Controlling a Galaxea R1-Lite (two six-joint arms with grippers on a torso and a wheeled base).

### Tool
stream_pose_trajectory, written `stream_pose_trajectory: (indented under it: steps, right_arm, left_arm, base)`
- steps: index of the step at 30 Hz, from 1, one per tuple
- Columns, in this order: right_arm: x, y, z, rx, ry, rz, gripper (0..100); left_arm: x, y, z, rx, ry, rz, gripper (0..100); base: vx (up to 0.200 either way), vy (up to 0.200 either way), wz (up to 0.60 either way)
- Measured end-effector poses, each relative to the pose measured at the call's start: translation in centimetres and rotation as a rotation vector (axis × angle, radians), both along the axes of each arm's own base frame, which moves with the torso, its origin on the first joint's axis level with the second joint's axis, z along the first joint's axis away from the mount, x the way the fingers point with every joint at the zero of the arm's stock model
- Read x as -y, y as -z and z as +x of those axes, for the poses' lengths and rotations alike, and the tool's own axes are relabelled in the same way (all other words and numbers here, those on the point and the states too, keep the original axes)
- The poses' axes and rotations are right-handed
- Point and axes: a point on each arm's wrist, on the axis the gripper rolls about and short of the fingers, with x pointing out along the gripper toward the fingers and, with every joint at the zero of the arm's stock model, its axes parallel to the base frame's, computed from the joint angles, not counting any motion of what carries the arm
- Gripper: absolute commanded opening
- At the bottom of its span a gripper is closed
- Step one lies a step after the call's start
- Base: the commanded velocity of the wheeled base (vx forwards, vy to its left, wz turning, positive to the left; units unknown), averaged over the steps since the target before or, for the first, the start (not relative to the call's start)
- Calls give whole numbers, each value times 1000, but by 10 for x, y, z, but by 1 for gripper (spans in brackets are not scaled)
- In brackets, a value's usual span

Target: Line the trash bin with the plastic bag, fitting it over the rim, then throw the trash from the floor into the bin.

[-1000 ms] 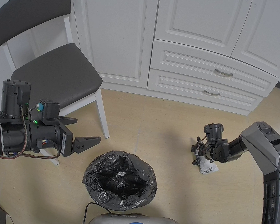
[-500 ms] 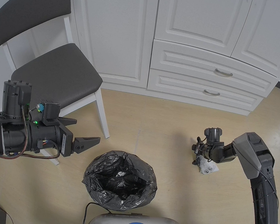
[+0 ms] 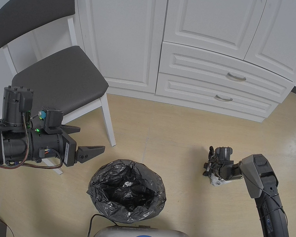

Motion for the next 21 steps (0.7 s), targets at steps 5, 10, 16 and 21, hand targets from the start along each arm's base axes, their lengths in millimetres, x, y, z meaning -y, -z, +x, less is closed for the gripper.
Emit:
stream_pose_trajectory:
  steps: [5, 10, 16, 21]
  right_arm:
    - [2, 10, -1, -7, 6, 1, 0]
    - [2, 13, -2, -5, 10, 3, 0]
    - [2, 13, -1, 12, 39, -6, 0]
    - [-2, -5, 2, 66, 60, -18, 0]
  left_arm:
    - [-3, 0, 0, 2, -9, -1, 100]
    - [-4, -1, -1, 4, -14, 0, 100]
    - [-5, -1, -1, 7, -15, 1, 100]
    - [-5, -3, -2, 27, -17, -6, 100]
  base:
    - [0, 0, 0]
    - [0, 0, 0]
    - [0, 0, 0]
    - [0, 0, 0]
